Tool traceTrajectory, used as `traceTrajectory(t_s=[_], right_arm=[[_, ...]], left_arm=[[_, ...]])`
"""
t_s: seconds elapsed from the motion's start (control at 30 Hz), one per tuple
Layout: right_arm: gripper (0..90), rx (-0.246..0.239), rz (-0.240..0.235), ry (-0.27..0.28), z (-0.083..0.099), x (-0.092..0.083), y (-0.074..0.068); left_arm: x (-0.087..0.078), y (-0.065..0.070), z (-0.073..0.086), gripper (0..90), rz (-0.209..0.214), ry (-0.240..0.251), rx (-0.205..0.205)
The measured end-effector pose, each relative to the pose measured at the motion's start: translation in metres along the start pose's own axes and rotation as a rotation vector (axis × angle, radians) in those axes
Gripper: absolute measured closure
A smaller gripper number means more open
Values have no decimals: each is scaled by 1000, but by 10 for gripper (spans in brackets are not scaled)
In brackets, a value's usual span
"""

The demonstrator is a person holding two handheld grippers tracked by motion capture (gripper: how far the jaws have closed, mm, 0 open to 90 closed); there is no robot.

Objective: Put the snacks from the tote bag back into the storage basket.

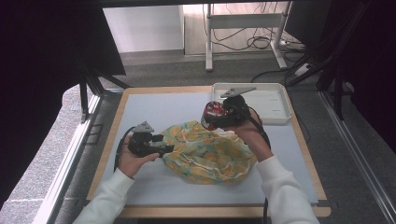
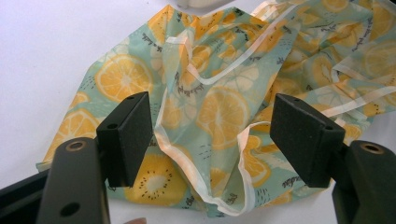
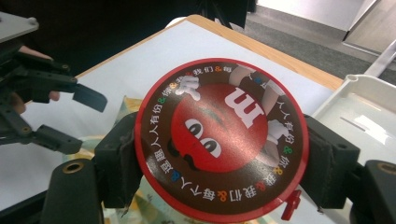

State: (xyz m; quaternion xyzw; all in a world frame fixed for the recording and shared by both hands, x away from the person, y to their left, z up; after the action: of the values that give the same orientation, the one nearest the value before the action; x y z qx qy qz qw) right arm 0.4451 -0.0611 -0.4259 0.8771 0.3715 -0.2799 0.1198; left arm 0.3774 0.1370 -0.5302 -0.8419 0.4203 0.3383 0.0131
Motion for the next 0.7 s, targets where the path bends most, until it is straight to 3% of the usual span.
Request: traceTrajectory(t_s=[0.43,0.7], right_arm=[[258,69,38,3,-3,18,34],[258,72,83,-17,-4,32,52]], left_arm=[[1,-1,1,301,3,-7,3],[1,-1,2,301,4,-9,0]])
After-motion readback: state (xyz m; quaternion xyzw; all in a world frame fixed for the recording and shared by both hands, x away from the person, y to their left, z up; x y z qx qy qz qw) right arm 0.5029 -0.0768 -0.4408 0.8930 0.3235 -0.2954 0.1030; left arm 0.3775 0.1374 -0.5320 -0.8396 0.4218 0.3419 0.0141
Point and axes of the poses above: each handheld gripper's, and its own axes: x roughly forward along the jaws, z roughly out of its underside, y roughly to its right, the point moved 9 cm from there along x, roughly forward along the jaws, and after that the axes turned 5 degrees about z, right-handed, at the moved point
